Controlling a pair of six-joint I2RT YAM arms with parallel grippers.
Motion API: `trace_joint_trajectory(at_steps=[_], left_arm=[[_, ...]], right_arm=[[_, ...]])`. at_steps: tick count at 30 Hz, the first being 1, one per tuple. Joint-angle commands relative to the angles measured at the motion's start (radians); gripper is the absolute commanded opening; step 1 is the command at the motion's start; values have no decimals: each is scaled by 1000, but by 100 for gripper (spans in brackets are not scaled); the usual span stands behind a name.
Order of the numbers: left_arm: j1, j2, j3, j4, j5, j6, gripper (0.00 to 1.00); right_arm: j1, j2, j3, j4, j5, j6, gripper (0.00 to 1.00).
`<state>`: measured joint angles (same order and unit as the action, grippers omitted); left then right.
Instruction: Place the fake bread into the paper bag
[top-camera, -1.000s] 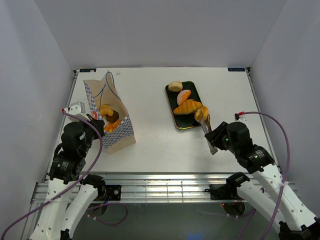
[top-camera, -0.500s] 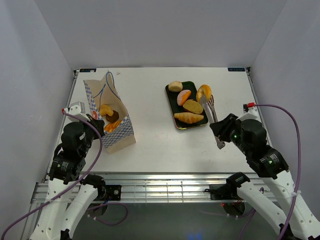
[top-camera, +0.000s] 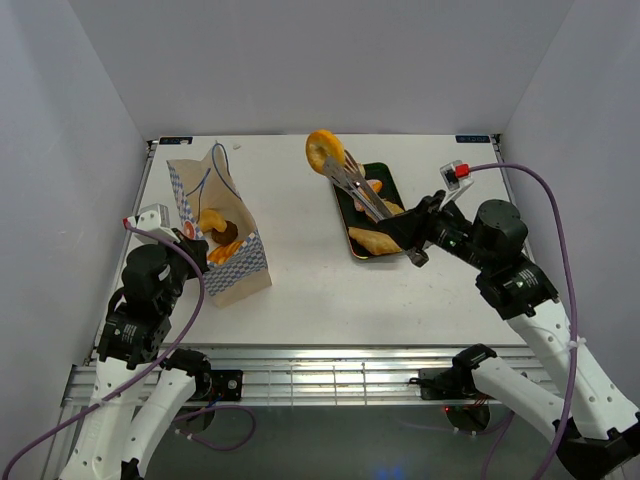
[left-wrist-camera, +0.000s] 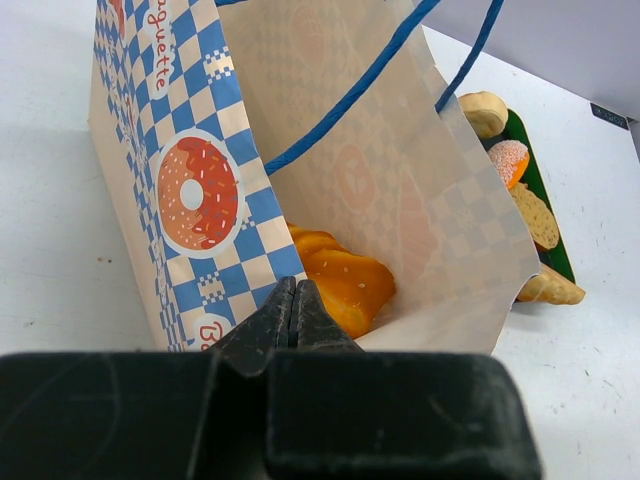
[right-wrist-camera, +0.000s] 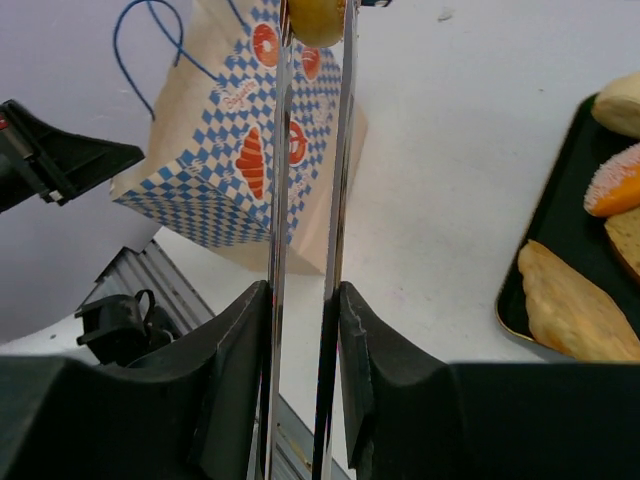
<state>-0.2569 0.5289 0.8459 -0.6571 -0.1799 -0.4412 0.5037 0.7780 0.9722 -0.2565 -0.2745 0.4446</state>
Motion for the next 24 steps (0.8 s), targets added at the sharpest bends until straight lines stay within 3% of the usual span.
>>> trace_joint_trajectory(at_steps=[1,14,19,24], left_arm=[[4,3,-2,-16,-4,13,0],[4,11,22,-42,-23,7,0],[4,14,35,-59,-44,-4,0],[4,-3,42,-97,-156,-80,0]], right_arm=[[7,36,51,244,-187,-9,34],[343,326,282,258,-83,-188,34],[377,395,330,244,-34,-201,34],[386,444,342,281,-29,-205,34]])
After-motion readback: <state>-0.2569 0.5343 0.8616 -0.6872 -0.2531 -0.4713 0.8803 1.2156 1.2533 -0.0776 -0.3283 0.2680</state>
